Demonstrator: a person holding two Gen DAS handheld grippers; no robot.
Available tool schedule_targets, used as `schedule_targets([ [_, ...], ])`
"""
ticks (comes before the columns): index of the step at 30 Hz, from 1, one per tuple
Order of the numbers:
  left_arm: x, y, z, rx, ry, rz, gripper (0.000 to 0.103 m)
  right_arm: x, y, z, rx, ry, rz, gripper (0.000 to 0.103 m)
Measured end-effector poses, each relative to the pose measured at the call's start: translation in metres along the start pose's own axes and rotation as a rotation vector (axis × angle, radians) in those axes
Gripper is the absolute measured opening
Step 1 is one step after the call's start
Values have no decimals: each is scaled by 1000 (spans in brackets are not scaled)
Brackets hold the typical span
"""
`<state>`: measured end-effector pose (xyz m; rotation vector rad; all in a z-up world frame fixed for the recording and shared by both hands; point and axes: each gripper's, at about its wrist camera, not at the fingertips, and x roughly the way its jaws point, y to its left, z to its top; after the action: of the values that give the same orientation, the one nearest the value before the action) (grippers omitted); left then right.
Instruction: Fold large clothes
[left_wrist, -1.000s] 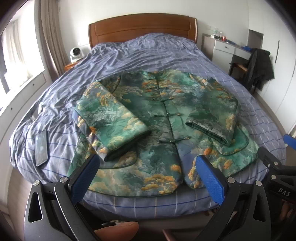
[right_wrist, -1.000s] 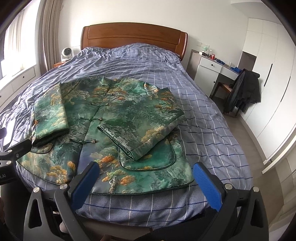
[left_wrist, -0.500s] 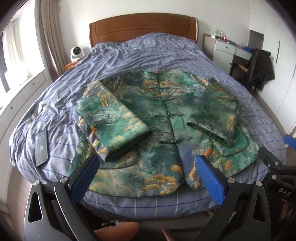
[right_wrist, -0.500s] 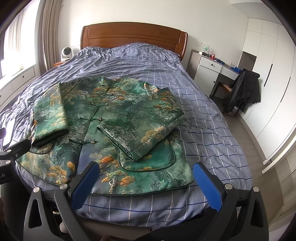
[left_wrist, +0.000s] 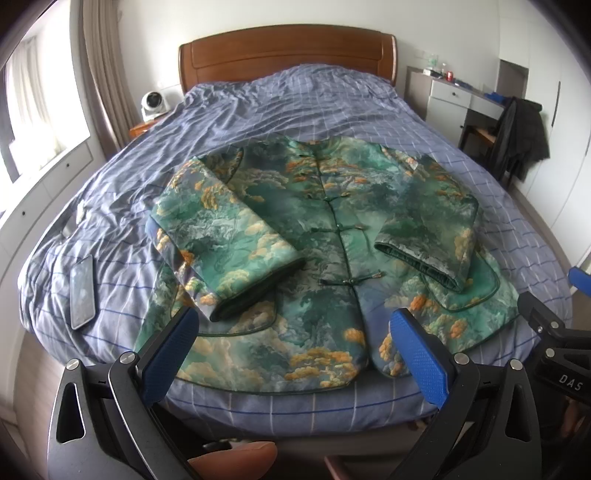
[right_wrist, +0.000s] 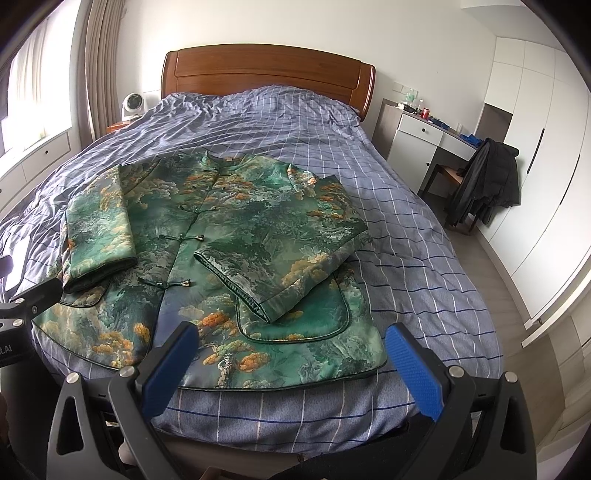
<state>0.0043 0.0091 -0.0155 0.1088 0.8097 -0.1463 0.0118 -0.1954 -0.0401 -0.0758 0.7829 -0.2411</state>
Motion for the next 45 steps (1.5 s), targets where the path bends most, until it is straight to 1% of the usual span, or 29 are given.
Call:
schedule_targets([
  [31, 1, 1, -1, -2, 4, 2, 103, 0, 3, 1, -2, -1, 2, 103],
  [45, 4, 4, -3, -3, 13, 6, 103, 5, 3, -2, 4, 18, -1, 103],
])
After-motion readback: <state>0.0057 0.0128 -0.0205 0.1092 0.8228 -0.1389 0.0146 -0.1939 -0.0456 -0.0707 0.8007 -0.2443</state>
